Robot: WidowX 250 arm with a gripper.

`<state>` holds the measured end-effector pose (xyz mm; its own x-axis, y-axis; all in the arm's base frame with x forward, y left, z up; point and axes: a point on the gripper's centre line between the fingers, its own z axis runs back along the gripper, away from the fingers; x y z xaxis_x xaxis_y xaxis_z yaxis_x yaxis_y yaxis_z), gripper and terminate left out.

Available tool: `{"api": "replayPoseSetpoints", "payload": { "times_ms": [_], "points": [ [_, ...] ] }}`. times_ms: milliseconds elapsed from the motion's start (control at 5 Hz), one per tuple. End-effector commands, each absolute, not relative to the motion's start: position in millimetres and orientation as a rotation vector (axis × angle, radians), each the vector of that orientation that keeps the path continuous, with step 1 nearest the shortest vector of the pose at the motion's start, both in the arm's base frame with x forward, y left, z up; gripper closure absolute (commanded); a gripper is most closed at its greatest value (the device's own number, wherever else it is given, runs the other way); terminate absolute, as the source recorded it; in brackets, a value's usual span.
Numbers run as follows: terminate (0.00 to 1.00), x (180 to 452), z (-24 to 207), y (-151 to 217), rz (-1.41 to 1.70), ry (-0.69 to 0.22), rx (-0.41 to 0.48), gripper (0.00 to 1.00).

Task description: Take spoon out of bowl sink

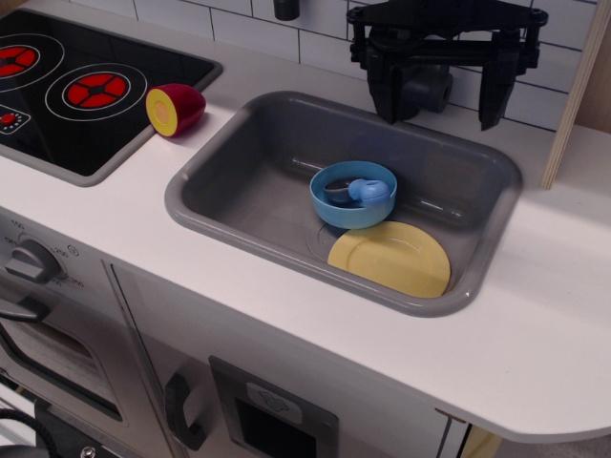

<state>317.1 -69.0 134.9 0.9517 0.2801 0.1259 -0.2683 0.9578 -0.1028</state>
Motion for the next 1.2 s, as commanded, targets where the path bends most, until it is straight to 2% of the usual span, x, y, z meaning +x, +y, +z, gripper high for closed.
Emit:
{"api": "replayPoseSetpoints", "payload": {
  "times_ms": [0,200,400,600,800,1000],
  "points": [
    [0.0,317.1,134.9,-69.0,0.279,-0.14,-0.085,0.0],
    [0.0,323.9,129.3,-48.8,0.412,-0.179,-0.099,0.0],
    [0.0,332.4,116.0,-29.8,0.642,-0.212,-0.044,0.0],
    [0.0,343.9,99.1,-9.3,0.844,-0.201,-0.03,0.0],
    [0.0,355.1,77.0,1.6,0.952,-0.148,-0.017,0.0],
    [0.0,356.1,56.8,-3.6,0.946,-0.159,0.003,0.0]
  ]
}}
